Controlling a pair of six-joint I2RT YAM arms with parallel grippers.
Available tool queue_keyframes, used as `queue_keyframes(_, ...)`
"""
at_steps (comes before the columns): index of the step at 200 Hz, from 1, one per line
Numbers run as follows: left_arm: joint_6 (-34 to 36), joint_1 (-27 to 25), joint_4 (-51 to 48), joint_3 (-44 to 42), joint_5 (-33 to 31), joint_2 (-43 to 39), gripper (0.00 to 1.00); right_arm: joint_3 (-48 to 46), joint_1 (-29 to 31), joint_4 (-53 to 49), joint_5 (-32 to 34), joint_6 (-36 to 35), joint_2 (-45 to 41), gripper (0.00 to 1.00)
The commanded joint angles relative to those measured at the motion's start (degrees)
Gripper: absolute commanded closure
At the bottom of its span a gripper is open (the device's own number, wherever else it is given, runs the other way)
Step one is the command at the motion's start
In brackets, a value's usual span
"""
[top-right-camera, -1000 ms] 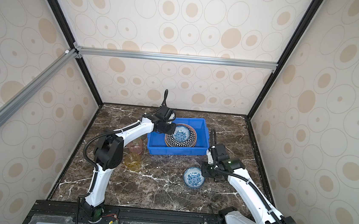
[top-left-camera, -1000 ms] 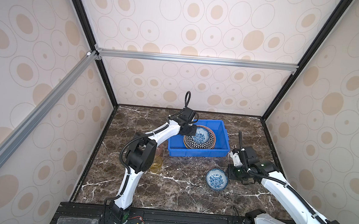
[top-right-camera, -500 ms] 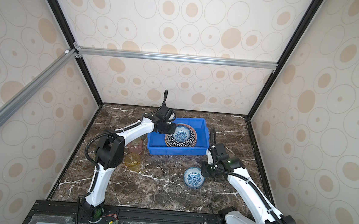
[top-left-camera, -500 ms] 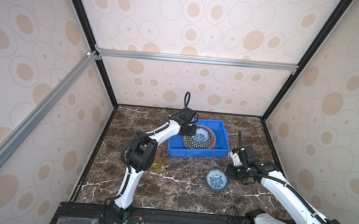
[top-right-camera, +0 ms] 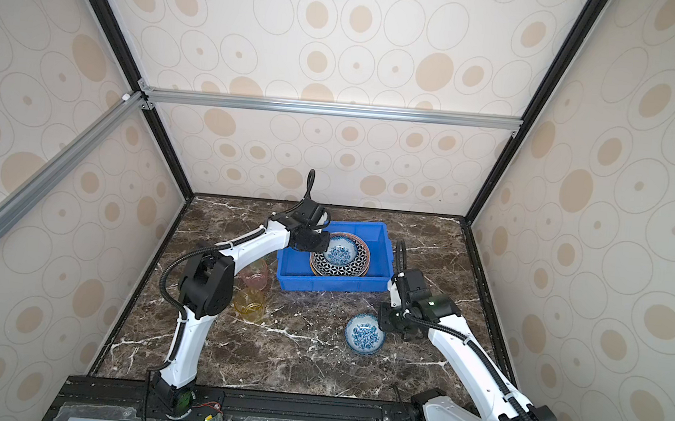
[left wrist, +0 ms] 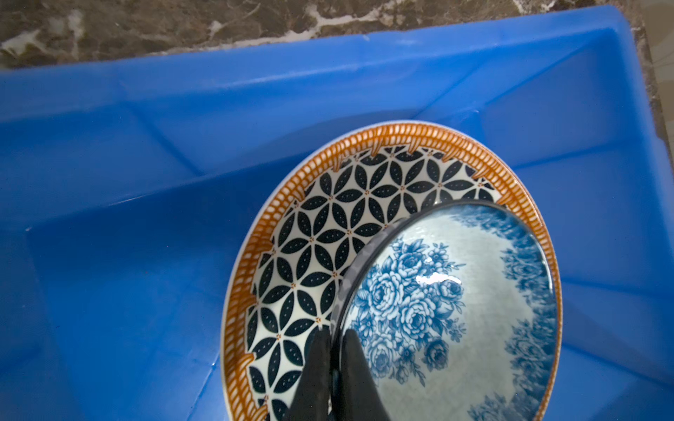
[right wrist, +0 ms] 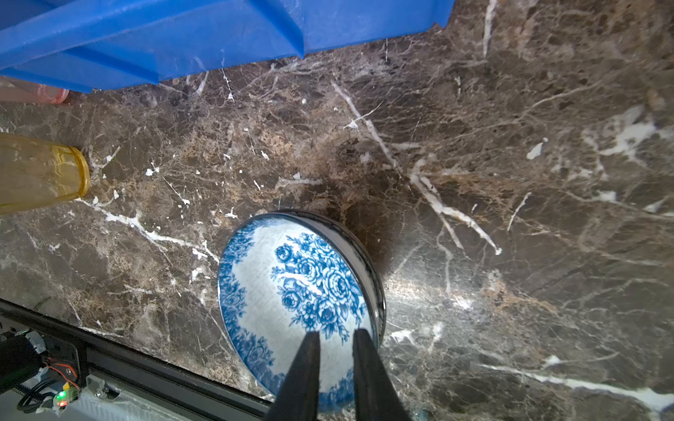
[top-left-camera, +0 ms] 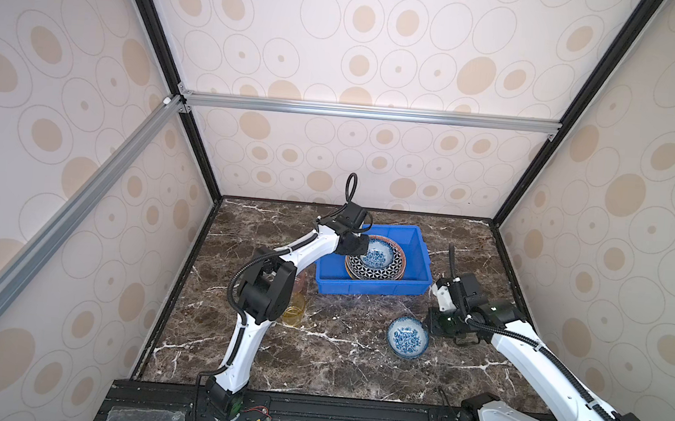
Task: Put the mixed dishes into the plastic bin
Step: 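Lower the floral bowl onto the geometric plate in the bin with the left gripper, then open the left gripper and raise it off the placed bowl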
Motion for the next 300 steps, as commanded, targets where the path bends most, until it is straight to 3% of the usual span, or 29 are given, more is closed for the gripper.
queue_keyframes(1, -0.95, 0.39, -1.34, 2.14, -0.96, -0.24, 0.89, 1.27, 0.23, -1.66, -0.26, 0.28, -1.38, 0.79)
queue_keyframes(111, -1.39, 0.39, -0.93, 0.68, -1.25, -5.08, 0.74, 0.53, 0.23, -3.33, -0.88, 0.27, -3.96, 0.79)
queue_keyframes(300, 0.26, -2.09, 1.12, -17.93, -4.05, -26.71, 0.73, -2.9, 0.22, -5.89, 1.29, 5.14, -6.2, 0.79)
